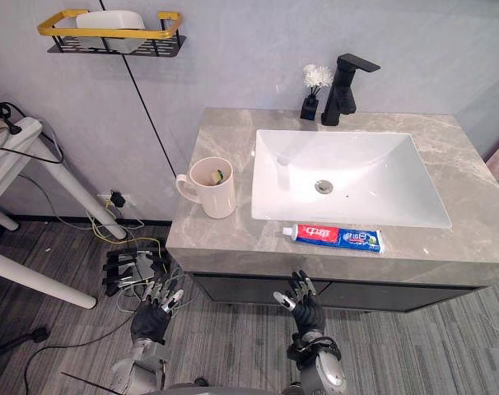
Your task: Organize washtable
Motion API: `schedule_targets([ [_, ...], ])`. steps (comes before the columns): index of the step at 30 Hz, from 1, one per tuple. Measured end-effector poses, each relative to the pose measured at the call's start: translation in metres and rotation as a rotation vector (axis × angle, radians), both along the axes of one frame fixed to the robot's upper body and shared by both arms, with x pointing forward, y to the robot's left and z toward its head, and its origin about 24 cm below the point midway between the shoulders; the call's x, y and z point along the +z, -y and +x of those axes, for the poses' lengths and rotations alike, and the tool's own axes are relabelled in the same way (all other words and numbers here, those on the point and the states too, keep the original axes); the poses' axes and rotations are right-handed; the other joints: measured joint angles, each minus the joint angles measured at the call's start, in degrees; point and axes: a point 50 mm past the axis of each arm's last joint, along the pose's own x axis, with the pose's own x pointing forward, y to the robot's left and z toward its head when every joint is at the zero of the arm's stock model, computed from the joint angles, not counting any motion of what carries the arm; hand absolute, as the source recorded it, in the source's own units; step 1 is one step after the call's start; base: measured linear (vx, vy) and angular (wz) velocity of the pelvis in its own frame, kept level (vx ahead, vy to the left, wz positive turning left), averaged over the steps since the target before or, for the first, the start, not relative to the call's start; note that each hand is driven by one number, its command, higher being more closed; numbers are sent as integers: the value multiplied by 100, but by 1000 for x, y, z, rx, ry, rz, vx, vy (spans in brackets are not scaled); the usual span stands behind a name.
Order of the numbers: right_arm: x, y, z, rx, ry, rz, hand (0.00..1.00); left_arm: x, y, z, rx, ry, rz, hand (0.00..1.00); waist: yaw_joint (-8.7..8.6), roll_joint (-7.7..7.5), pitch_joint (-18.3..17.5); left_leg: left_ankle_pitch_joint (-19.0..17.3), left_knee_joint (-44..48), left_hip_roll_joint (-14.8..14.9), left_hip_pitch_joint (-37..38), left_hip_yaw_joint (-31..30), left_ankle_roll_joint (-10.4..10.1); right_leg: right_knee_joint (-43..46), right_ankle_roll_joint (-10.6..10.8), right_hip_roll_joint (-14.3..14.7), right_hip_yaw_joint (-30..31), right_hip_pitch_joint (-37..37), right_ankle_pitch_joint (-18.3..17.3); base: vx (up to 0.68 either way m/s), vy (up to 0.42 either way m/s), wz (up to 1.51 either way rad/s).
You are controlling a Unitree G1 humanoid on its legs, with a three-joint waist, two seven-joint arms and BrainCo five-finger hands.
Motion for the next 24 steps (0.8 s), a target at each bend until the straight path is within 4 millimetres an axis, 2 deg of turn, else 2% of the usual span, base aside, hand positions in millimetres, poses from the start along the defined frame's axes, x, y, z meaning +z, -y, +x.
schedule_targets([
  [6,1,1,2,-3,7,-2,0,1,-4,2,11,7,8,0,28,-32,29,-14,76,41,-134,-40,17,-9,1,-4,-91,-2,0,-1,-3,6],
  [9,1,11,5,-52,5,-18,0,7,-21,13,66,39,54,0,235,-170,119,-154,448,189,-377,-67,-9,-21,54,35,-172,-103,38,-4,-9,3],
  [10,2,21,6,-97,3,-27,0,12,-31,19,105,58,74,0,316,-239,175,-207,616,245,-530,-103,-14,-23,58,66,-221,-163,52,-53,-14,6],
  [11,1,30,9,-144,0,-34,0,15,-38,23,143,70,89,0,328,-285,220,-236,723,293,-642,-144,-30,-24,52,105,-300,-214,83,-98,-40,4],
  [13,7,82,11,-399,9,-78,0,25,-64,31,253,97,146,0,348,-396,366,-361,1063,448,-966,-154,-26,-155,26,259,-460,-363,301,-120,-44,-13],
  [14,12,110,3,-544,15,-108,0,29,-71,34,278,109,162,0,387,-420,395,-431,1214,523,-1100,-118,-34,-227,33,316,-520,-439,412,-88,-19,-27],
  [15,15,124,-5,-620,16,-125,0,31,-74,36,294,113,171,0,424,-431,403,-465,1284,567,-1152,-76,-25,-256,-3,343,-534,-487,459,-93,-14,-45],
  [16,26,156,-24,-802,34,-179,0,34,-80,38,315,124,186,0,461,-475,468,-547,1402,622,-1202,15,-32,-348,-17,377,-614,-521,533,-62,-4,-39],
  [18,43,180,-40,-923,70,-250,0,35,-81,40,309,125,194,0,423,-481,525,-630,1478,649,-1220,61,-25,-387,-33,369,-623,-520,554,-45,26,-31],
  [19,59,196,-51,-994,116,-316,0,33,-79,41,301,120,191,0,346,-483,537,-689,1558,690,-1238,117,-30,-400,-43,361,-625,-537,581,-24,59,-21],
  [22,82,209,-58,-1051,180,-413,0,32,-73,50,259,129,185,0,279,-514,549,-710,1570,697,-1262,148,-37,-399,-58,360,-624,-595,592,-4,31,-12],
  [24,96,218,-55,-1078,227,-462,0,29,-63,56,211,130,179,0,278,-526,558,-709,1571,682,-1300,149,-37,-400,-67,354,-632,-653,598,3,10,-2],
])
